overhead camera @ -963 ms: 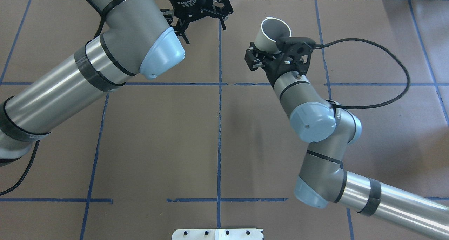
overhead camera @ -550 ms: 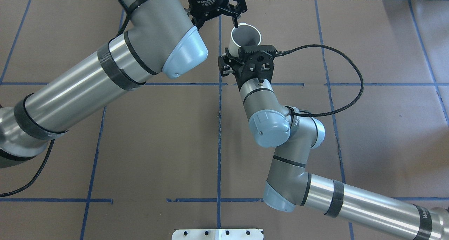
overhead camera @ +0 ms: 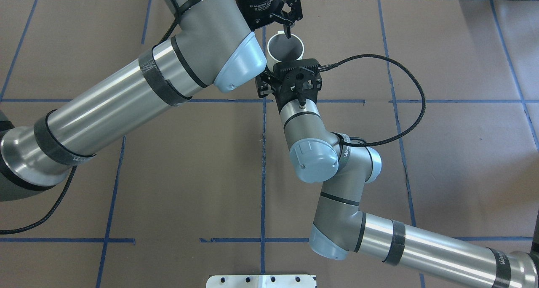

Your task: Left arm hands cup to right arm to dump lemon

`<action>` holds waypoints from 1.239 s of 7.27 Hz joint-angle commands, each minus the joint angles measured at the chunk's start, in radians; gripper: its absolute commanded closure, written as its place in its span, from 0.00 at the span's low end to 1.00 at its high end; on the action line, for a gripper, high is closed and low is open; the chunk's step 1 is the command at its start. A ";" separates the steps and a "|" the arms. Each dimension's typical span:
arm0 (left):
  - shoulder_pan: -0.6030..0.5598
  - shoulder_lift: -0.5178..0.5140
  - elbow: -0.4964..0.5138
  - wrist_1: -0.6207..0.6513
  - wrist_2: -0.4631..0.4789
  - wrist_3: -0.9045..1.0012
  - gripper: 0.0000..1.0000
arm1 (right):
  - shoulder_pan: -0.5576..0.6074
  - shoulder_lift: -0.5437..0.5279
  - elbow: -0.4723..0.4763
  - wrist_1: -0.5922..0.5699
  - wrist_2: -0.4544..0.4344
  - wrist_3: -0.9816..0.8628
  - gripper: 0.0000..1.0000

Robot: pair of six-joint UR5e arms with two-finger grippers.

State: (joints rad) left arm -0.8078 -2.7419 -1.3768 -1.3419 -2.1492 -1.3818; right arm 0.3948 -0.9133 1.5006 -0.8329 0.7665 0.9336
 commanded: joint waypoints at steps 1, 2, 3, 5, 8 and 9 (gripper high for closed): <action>0.001 -0.002 0.022 0.020 0.002 0.003 0.17 | -0.005 0.001 0.000 0.000 -0.016 -0.022 0.70; 0.002 -0.004 0.025 0.020 0.002 0.003 0.22 | -0.005 0.001 0.000 0.000 -0.019 -0.038 0.70; 0.028 -0.001 0.025 0.020 0.002 0.003 0.23 | -0.005 0.002 0.000 0.000 -0.019 -0.047 0.70; 0.035 -0.004 0.025 0.020 0.002 0.004 0.26 | -0.007 0.002 0.000 0.000 -0.019 -0.047 0.69; 0.033 -0.006 0.021 0.021 -0.006 0.009 0.91 | -0.007 -0.004 0.000 0.000 -0.021 -0.049 0.68; 0.033 -0.001 0.021 0.021 -0.006 0.010 0.97 | -0.007 -0.004 0.001 0.000 -0.021 -0.049 0.67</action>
State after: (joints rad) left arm -0.7747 -2.7463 -1.3549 -1.3210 -2.1540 -1.3734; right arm 0.3882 -0.9159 1.5004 -0.8330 0.7461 0.8857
